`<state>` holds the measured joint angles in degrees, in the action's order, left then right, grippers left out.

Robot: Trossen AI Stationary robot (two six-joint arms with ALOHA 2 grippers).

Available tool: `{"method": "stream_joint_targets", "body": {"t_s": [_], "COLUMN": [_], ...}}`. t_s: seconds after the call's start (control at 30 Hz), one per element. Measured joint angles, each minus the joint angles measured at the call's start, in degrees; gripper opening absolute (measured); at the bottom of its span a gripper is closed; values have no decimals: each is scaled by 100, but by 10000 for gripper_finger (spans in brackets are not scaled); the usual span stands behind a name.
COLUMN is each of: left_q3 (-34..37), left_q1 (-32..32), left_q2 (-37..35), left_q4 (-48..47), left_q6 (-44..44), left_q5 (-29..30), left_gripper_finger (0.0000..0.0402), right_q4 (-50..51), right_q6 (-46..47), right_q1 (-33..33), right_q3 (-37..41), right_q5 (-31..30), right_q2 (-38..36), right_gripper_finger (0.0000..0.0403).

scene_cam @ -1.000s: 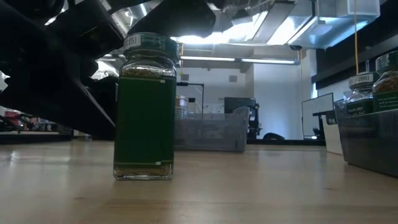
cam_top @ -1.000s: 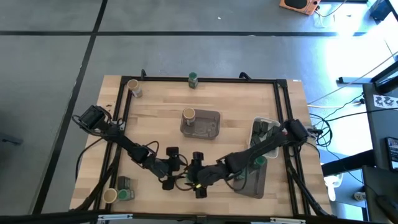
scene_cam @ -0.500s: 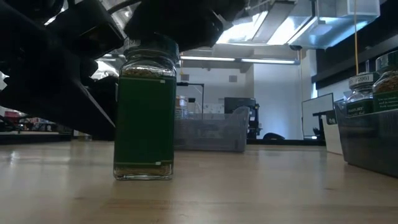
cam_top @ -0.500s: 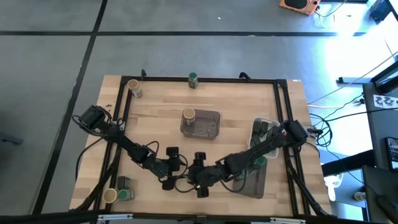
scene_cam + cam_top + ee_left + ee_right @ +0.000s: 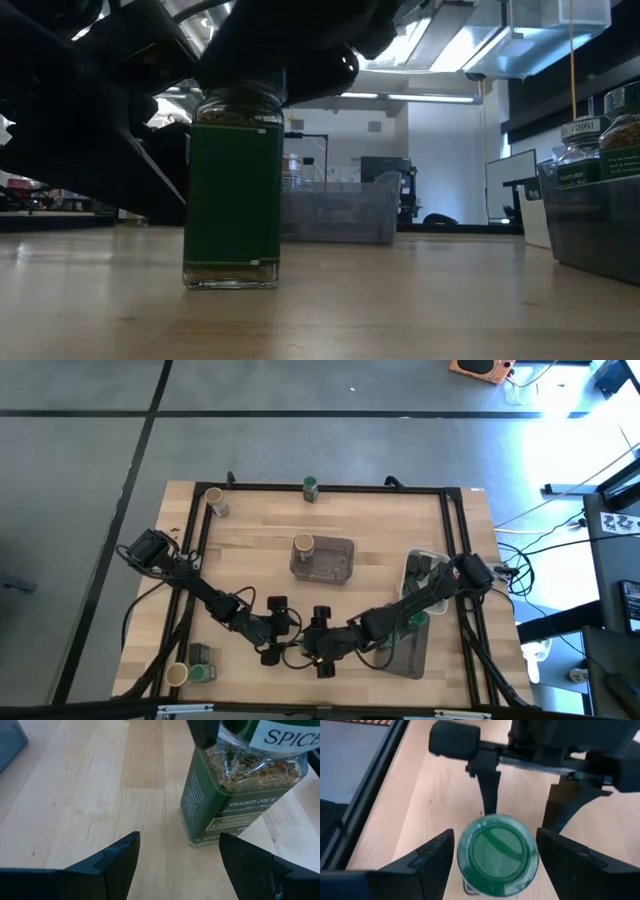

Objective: Sort spices by type
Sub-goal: Put back all the green seasoning bottles into the bottom black bin

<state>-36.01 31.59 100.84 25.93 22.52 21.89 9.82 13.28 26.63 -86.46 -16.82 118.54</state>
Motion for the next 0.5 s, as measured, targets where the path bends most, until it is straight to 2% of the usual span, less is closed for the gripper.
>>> {"method": "stream_joint_targets", "body": {"t_s": [0.17,0.37,0.5], "left_q3": [0,0,0], "left_q1": [0,0,1], "left_q2": [-2,-2,-2], "left_q4": [-1,-6,-6], "left_q6": [-9,-13,-13], "left_q5": [0,2,1], "left_gripper_finger": [269,269,269], "right_q4": [36,7,38], "right_q6": [-1,-4,-9], "right_q1": [-4,2,40], "right_q3": [-3,0,-17], "right_q5": [188,189,203], "right_q2": [183,258,236], "right_gripper_finger": [270,202,202]}}
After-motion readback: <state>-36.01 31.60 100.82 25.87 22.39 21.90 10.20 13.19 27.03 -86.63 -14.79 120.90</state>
